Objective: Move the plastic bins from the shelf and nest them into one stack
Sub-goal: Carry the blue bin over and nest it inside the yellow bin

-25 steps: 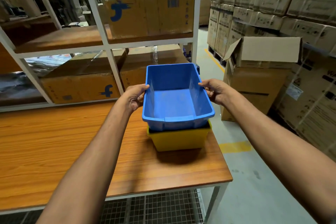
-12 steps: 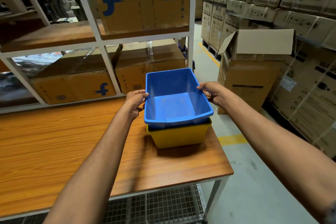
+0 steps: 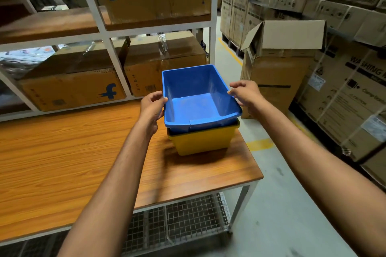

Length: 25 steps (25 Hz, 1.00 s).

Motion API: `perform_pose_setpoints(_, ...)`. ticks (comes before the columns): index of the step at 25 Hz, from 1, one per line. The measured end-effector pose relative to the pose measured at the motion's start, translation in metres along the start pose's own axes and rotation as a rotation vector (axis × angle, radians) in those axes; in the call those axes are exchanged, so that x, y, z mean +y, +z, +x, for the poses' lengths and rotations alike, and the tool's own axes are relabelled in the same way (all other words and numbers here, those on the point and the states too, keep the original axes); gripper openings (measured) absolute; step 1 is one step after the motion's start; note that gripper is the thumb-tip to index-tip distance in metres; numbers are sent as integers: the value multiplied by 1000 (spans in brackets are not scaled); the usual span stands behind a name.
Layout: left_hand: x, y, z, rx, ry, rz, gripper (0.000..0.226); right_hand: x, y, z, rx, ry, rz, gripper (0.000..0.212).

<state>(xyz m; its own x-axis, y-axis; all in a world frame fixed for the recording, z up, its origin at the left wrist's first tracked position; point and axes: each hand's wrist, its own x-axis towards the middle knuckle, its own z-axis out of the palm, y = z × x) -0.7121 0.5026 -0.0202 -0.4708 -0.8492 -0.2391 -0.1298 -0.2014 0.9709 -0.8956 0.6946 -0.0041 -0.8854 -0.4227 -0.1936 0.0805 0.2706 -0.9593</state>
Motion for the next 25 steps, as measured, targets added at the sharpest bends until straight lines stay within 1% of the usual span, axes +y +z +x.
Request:
perform_pose_setpoints(3, -11, -4, -23, 39, 112, 17, 40, 13, -6, -21, 65, -115, -55, 36)
perform_pose_setpoints(5, -18, -8, -44, 83, 215, 50, 39, 20, -12, -40, 86, -194, -46, 34)
perform_pose_setpoints(7, -25, -10, -72, 89, 318, 94, 38, 26, -18, -64, 51, -260, -38, 32)
perform_pose_setpoints(11, -47, -16, -140, 93, 475, 173, 39, 48, -30, -115, -45, -373, -93, 35)
perform_pose_setpoints(14, -76, -23, -196, 135, 481, 239, 44, 69, -41, -160, -127, -432, -163, 35)
perform_pose_setpoints(18, -124, -40, -269, 223, 478, 426, 50, 100, -46, -218, -267, -514, -285, 38)
perform_pose_setpoints(21, -153, -62, -324, 287, 397, 570, 52, 127, -33, -254, -344, -567, -359, 41)
perform_pose_setpoints(25, -188, -112, -380, 401, 356, 772, 51, 161, 0, -312, -428, -689, -513, 50)
